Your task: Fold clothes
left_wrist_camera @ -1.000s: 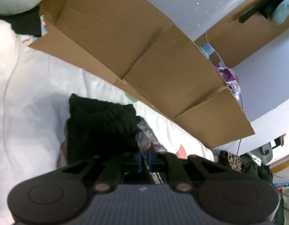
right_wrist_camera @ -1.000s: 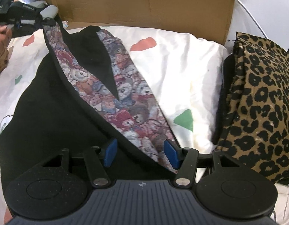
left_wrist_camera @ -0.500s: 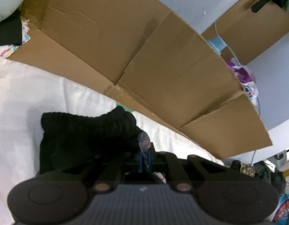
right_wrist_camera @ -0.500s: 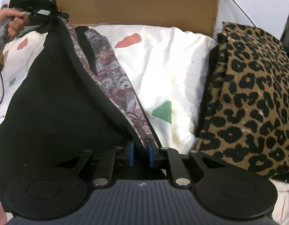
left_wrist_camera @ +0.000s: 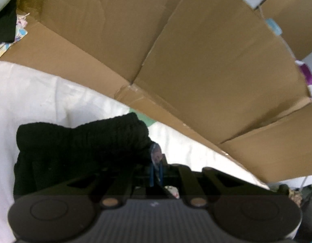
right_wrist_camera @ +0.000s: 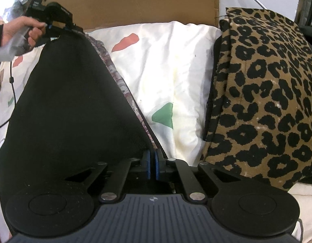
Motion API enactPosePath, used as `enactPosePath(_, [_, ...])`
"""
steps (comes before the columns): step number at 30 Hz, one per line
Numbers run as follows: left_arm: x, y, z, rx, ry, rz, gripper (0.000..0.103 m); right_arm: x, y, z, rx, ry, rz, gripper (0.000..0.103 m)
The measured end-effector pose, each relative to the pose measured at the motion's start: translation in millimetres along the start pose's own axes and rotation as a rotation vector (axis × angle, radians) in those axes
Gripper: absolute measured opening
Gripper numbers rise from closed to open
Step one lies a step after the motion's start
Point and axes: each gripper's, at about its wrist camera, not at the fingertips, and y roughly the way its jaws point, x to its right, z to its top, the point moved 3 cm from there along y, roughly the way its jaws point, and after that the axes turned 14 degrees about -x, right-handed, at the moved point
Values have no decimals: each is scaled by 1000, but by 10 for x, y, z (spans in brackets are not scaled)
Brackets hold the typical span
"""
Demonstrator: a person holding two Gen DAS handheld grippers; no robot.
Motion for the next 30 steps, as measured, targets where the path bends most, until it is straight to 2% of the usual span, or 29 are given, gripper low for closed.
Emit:
enactPosePath(4, [88, -98, -13, 10, 47, 18, 13, 63, -30, 12, 1, 45, 30, 7])
enactPosePath(6, [132, -146, -19, 15, 70, 27, 31, 96, -62, 19, 3, 83, 55, 2])
enactPosePath(11, [242, -269, -34, 27, 129, 49, 42, 96, -110, 19, 18, 90, 41, 1])
enactPosePath(16, [299, -328, -131, -8, 228, 78, 42, 149, -152, 9, 23, 138, 58, 5])
enactPosePath(19, [343, -178, -249, -48, 278, 100, 42, 176, -214, -14, 51, 165, 79, 7])
enactPosePath(23, [349, 115, -405, -91, 280, 95, 42, 174, -266, -51, 81, 159, 56, 19])
enactPosePath(28, [426, 376, -549, -93, 278, 119, 42, 144, -316, -78, 92, 132, 40, 20])
enactPosePath(30, [452, 445, -563, -82, 280, 127, 44, 160, -293, -89, 68, 128, 26, 20])
